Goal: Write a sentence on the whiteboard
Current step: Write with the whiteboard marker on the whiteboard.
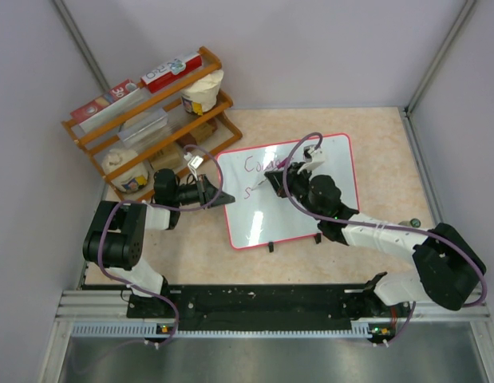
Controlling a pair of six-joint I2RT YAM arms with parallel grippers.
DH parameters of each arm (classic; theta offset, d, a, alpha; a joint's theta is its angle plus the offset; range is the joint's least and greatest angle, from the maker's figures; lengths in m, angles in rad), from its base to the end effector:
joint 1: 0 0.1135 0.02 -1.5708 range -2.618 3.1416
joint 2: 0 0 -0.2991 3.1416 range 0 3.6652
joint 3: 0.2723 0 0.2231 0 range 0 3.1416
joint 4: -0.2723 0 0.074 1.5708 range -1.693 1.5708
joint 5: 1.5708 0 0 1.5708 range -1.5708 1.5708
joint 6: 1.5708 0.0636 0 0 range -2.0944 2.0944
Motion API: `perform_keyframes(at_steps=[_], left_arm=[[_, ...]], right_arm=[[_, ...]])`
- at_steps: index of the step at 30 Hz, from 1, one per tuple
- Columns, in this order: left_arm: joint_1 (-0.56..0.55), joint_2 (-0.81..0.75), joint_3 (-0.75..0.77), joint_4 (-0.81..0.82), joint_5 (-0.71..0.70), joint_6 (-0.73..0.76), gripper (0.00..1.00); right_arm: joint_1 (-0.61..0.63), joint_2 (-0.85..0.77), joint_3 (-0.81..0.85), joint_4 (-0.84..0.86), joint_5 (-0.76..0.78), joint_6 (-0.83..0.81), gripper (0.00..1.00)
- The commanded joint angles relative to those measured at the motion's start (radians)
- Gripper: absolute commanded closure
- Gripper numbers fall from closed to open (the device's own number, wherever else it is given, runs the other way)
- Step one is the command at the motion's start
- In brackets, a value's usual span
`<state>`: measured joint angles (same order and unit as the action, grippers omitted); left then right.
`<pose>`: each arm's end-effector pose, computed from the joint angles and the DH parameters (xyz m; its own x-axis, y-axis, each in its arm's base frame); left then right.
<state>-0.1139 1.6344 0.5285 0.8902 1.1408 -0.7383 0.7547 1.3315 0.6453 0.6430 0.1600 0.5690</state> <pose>0.2787 -0.0901 0.2253 -0.7829 -0.1928 -0.5915 0.5444 0.2480 -0.8013 0.2182 0.1913 0.3084 -0.3284 0.4213 -0.8454 -0.4551 0.7137 0.5325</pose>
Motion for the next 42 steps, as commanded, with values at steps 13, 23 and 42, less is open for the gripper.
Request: perform_keyframes(at_steps=[13, 23, 42], left_arm=[[0.000, 0.007, 0.013, 0.046, -0.058, 0.050, 1.00], [0.000, 0.007, 0.013, 0.044, -0.058, 0.051, 1.00], [0.000, 0.010, 0.014, 0.042, -0.053, 0.051, 1.00]], right_arm=[[-0.031, -0.035, -0.006, -0.032, 0.049, -0.034, 1.00], [-0.043, -0.066, -0.022, -0.039, 0.052, -0.032, 1.00], [-0.045, -0.031, 0.050, 0.046, 0.018, -0.011, 1.00]])
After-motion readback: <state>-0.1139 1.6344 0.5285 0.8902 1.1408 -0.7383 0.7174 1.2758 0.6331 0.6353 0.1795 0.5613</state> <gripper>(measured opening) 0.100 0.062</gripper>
